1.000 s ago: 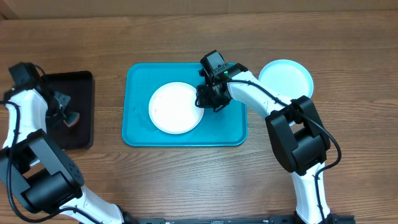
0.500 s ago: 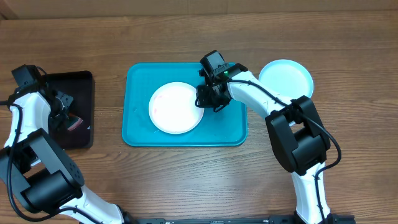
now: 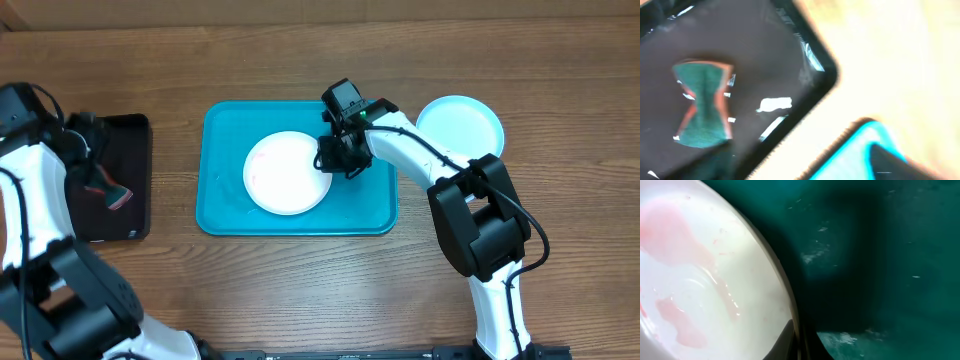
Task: Clean dirty plates on tray and stack at the side
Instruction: 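Lift the white plate with the right gripper and carry it right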
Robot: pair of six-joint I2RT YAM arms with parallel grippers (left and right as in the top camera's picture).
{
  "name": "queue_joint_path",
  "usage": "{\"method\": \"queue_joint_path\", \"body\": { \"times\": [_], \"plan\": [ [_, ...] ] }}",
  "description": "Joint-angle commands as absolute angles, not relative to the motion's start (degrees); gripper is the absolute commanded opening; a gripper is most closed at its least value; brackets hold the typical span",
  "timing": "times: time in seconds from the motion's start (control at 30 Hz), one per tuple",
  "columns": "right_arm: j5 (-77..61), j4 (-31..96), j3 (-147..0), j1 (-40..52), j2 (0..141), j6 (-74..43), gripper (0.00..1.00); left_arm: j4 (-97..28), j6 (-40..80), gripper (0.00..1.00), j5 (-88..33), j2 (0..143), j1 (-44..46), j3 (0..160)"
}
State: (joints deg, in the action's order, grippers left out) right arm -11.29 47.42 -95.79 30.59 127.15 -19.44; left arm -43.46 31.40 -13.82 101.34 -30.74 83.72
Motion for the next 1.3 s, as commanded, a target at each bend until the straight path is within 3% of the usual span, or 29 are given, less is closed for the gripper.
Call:
{"method": "queue_joint_path", "body": {
  "times": [0.0, 0.5, 0.73, 0.9, 1.03, 1.17, 1.27],
  "plan": [
    [-0.7, 48.2, -99.0, 31.8, 121.6, -19.1, 0.04, -43.5, 31.3, 1.0, -19.2, 100.4, -30.7, 84.6],
    [56.9, 49.7, -100.3, 47.2, 113.4, -5.5, 0.04, -43.5, 31.3, 1.0, -19.0, 100.5, -30.7, 84.6],
    [83.2, 42.2, -100.3, 54.0, 113.4, -0.3, 0.04, -43.5, 31.3, 1.0, -19.0, 100.5, -30.7, 84.6],
    [83.5, 33.1, -100.3, 55.6, 113.4, 18.1, 0.04, -43.5, 31.3, 1.0, -19.0, 100.5, -30.7, 84.6],
    [83.5, 28.2, -100.3, 55.7, 113.4, 25.5, 0.04, -43.5, 31.3, 1.0, -19.0, 100.5, -30.7, 84.6],
    [80.2, 27.7, -100.2, 55.7, 113.5, 23.6, 0.04, -43.5, 31.3, 1.0, -19.0, 100.5, -30.7, 84.6],
    [61.9, 35.4, -99.3, 55.1, 113.5, 15.9, 0.04, -43.5, 31.3, 1.0, -19.0, 100.5, -30.7, 84.6]
  ]
}}
